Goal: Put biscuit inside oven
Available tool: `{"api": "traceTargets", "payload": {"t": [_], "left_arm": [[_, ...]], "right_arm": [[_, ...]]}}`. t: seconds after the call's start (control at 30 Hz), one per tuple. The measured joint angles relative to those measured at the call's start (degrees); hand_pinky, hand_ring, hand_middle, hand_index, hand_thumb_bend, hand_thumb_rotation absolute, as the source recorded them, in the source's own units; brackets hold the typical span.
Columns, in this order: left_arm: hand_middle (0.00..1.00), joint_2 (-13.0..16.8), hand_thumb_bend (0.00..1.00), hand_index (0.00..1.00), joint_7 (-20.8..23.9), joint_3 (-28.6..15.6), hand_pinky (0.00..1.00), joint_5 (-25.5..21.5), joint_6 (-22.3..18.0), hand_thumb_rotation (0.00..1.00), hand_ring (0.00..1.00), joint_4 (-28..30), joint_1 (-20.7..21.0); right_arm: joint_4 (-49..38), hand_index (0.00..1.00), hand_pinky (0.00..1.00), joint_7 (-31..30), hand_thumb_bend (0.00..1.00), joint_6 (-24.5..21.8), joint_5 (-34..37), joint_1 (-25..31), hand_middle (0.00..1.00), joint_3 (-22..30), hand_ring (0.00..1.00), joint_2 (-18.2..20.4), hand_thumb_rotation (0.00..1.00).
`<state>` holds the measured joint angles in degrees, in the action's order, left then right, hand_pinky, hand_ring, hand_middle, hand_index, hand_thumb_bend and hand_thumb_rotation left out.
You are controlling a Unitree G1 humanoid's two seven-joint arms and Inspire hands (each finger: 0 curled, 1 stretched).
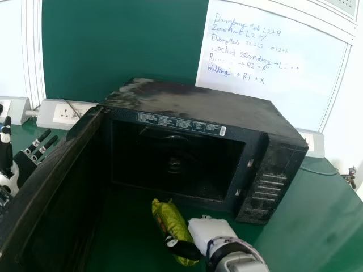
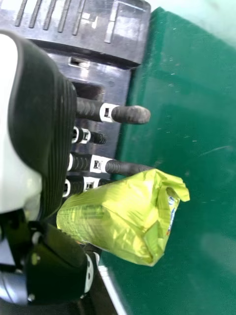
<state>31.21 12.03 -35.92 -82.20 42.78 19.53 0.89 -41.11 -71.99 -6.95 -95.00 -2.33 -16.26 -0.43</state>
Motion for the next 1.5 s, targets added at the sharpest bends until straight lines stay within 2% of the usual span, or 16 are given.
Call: {"api": "traceTargets", "payload": {"t": [0.17,0.37,0.6,0.7,0.97,1.1,1.3,1.5], "left_arm": [[0.96,0.0,0.37,0.93,-0.05,0.55,1.0,0.2,-0.09,0.17,0.99,0.12,-0.01],[0.94,-0.01,0.39,0.9,-0.2,0.64,1.0,0.42,-0.42,0.15,0.98,0.27,-0.03],[0.93,-0.03,0.34,0.89,0.38,0.64,1.0,0.34,-0.52,0.16,0.97,0.78,-0.08],[0.95,-0.13,0.31,0.92,0.5,0.63,1.0,0.01,-0.58,0.17,0.99,1.01,-0.18],[0.97,-0.15,0.29,0.95,0.48,0.63,1.0,-0.11,-0.89,0.2,1.0,1.18,-0.52],[0.99,-0.16,0.3,0.98,0.61,0.64,1.0,-0.18,-0.91,0.2,1.0,1.2,-0.58],[1.0,-0.18,0.29,0.98,0.58,0.64,1.0,-0.15,-1.06,0.21,1.0,1.31,-0.78],[1.0,-0.2,0.27,1.0,0.58,0.64,1.0,-0.18,-1.4,0.22,1.0,1.94,-0.96]], "right_arm": [[1.34,0.68,0.19,-0.27,0.57,-0.04,-0.02,-3.46,0.47,0.64,0.26,0.19,0.0],[4.01,0.68,0.2,-0.77,0.57,-0.24,-0.18,-8.91,0.47,0.98,0.27,0.31,0.0],[6.88,0.7,0.16,-0.76,0.57,-1.13,-1.33,-12.47,0.47,0.9,0.23,0.77,0.0],[8.51,0.69,0.13,-0.76,0.56,-1.95,-2.04,-14.65,0.47,0.86,0.2,1.47,0.0],[13.58,0.71,0.14,-0.49,0.57,-3.61,-2.31,-19.31,0.47,0.49,0.21,1.58,0.0],[15.58,0.68,0.16,0.84,0.56,-4.03,-2.16,-20.94,0.47,0.17,0.24,1.52,0.0],[18.71,0.72,0.15,3.98,0.56,-5.49,-1.23,-22.22,0.47,0.07,0.22,1.31,0.0],[21.94,0.74,0.19,6.26,0.56,-7.35,-0.21,-24.19,0.47,0.08,0.26,1.08,0.0]]}}
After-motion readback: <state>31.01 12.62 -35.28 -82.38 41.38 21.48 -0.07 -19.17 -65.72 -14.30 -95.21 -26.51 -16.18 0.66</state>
